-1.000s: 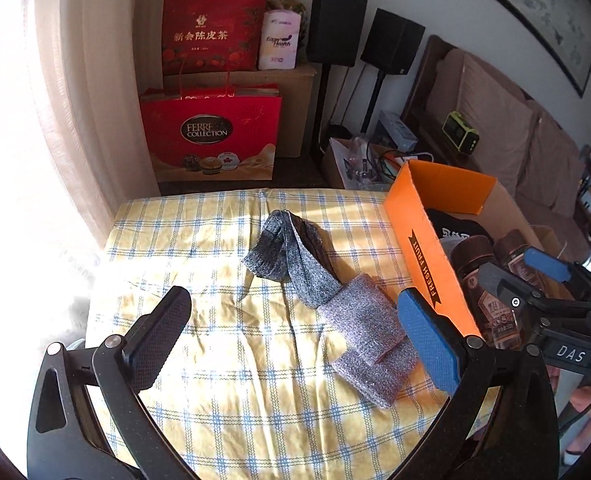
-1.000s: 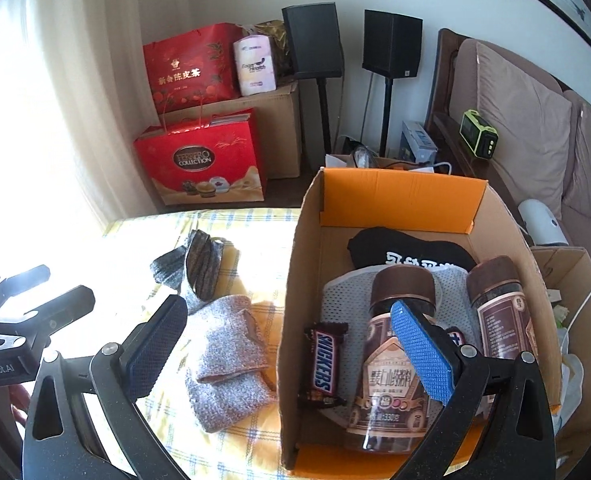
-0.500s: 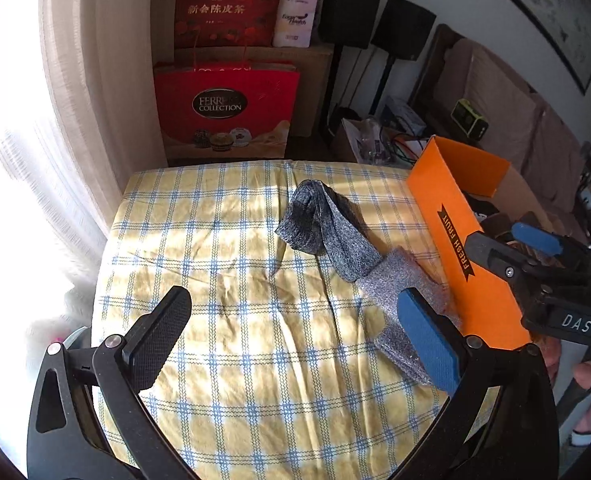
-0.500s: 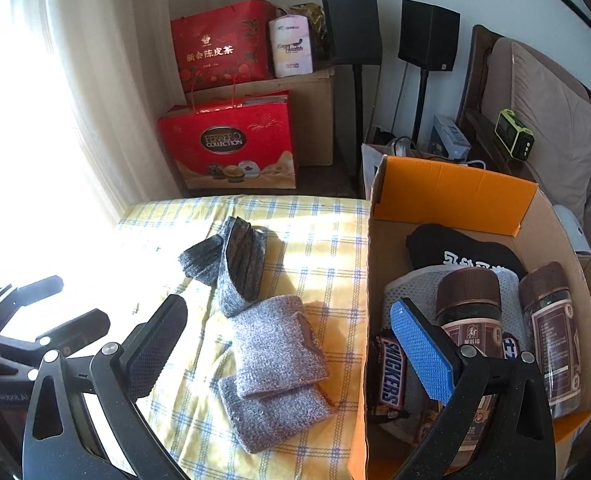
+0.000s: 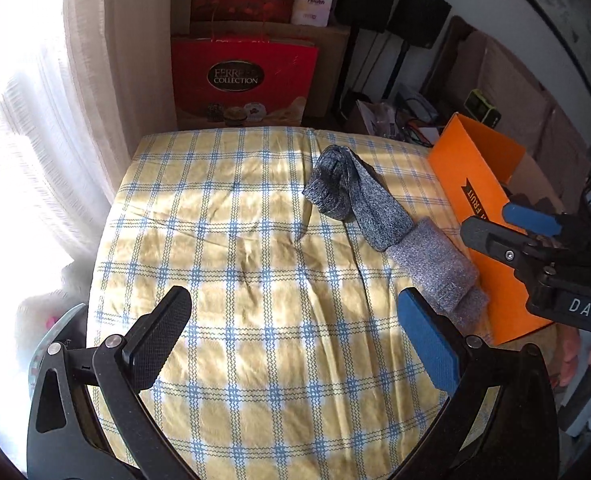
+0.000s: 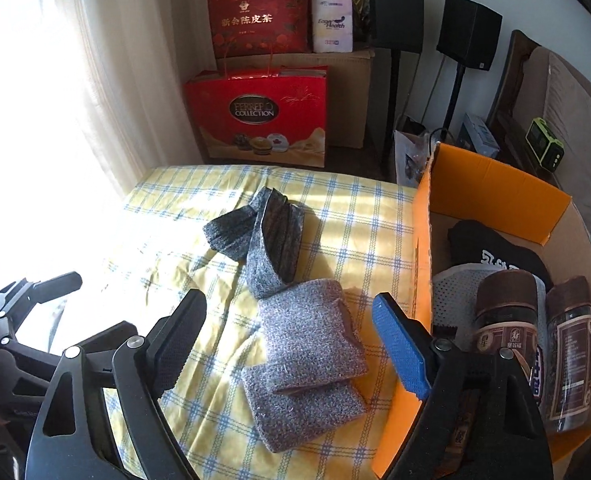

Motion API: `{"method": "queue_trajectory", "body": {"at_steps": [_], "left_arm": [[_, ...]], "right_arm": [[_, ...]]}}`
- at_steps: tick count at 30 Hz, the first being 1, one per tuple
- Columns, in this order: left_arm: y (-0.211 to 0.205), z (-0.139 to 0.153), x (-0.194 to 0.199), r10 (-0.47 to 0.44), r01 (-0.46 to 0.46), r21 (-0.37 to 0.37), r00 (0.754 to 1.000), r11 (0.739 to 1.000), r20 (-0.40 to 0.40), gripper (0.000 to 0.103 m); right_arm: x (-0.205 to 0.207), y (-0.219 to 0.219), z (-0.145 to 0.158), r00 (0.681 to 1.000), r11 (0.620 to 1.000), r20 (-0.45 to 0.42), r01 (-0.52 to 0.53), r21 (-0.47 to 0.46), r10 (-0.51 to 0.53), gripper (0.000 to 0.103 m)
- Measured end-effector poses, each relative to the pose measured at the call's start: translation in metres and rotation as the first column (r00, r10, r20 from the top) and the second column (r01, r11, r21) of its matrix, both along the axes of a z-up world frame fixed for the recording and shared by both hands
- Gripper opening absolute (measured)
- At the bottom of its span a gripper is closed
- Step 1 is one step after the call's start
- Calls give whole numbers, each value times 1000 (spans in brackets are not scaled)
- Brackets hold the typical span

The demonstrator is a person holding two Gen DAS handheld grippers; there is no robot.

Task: Organize objects
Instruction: 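Move both grippers back toward the grey knit socks on the bedspread, then grasp a grey knit sock with the right gripper and lift it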

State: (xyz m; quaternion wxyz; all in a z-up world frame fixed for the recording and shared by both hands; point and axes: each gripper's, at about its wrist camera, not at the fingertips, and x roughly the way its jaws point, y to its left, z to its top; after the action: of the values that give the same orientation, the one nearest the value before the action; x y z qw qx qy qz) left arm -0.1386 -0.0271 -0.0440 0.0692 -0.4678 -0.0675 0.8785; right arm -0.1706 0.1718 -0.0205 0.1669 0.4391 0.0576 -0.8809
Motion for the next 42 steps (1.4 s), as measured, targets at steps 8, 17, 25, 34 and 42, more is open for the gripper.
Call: {"method": "queue_trajectory", "body": {"at_steps": [8, 17, 25, 34, 42], "left_arm": [[-21, -1, 0, 40, -40, 22, 999, 999, 8, 103], [-21, -11, -1, 38, -40, 49, 999, 998, 38, 103], [-22, -11, -2, 38, -40, 59, 999, 997, 39, 103], [-15, -17, -1, 8, -11, 73, 999, 997, 54, 103], [8, -17, -2, -49, 43, 93, 997, 995, 60, 103]], "right_arm": [[-14, -12, -35, 993, 1000, 120, -7, 16, 5, 57], [-21, -19, -57, 988, 996, 153, -3, 93, -12, 65], [-26, -24, -71, 986, 988, 166, -11, 155, -15, 73], [-24, -22, -60, 989, 984, 148, -8, 180, -19, 20], [-17, -12, -22, 997, 993, 63, 31, 116, -39, 12]]}}
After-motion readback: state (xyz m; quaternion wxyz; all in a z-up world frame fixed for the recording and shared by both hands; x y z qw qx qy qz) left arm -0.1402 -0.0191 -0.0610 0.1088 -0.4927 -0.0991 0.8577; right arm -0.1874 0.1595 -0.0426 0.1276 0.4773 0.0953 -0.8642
